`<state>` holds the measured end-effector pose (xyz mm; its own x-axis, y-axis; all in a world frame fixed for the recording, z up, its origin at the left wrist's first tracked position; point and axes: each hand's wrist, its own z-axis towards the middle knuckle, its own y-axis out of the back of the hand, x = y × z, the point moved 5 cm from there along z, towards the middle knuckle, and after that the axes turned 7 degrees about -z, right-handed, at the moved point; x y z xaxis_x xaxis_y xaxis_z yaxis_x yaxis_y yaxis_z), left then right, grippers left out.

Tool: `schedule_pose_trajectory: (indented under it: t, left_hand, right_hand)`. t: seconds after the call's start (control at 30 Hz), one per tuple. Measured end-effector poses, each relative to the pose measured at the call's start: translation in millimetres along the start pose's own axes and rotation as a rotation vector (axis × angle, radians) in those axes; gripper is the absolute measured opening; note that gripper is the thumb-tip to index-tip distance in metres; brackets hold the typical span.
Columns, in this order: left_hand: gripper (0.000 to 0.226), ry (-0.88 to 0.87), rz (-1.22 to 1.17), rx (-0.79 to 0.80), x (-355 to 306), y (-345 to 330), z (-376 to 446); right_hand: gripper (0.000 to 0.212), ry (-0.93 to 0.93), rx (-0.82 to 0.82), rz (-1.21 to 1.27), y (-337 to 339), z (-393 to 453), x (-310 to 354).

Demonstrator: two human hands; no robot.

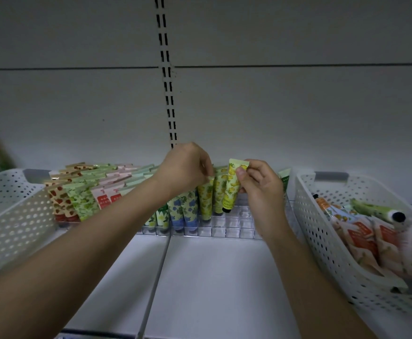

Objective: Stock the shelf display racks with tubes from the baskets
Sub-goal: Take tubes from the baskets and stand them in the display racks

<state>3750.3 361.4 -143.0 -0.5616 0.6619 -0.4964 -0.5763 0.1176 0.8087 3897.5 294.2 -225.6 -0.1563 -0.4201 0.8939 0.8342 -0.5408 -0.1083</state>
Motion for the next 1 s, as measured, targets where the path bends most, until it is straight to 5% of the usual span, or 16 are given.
schedule_pose_trajectory:
  t: [0.27,0.43,0.53,0.7,1.0]
  left_hand:
    - [0.019,-0.068,0.126,-0.051,-8,-1,-8]
    - [0.015,-0.368,0.003,-0.241,-21,-5,-52]
    - [0.016,-0.458,-0.129,-0.104,-11,-37,-93]
    - [0.039,-0.315,-0.090,0.253,25,-96,-138]
    - [0.053,-0.279,0.081,0.263,29,-106,-144]
  right_hand:
    - [0.011,-0.009,0.013,-0.019,-1,0,-1]
    - [0.012,0.012,0.021,-0.032,-2,0,1]
    - [0.012,0.010,0.028,-0.023,-3,0,1]
    - [0.015,0.045,0.039,-0.104,-4,0,1]
    - [0.017,0.066,0.107,-0.146,-9,-4,1]
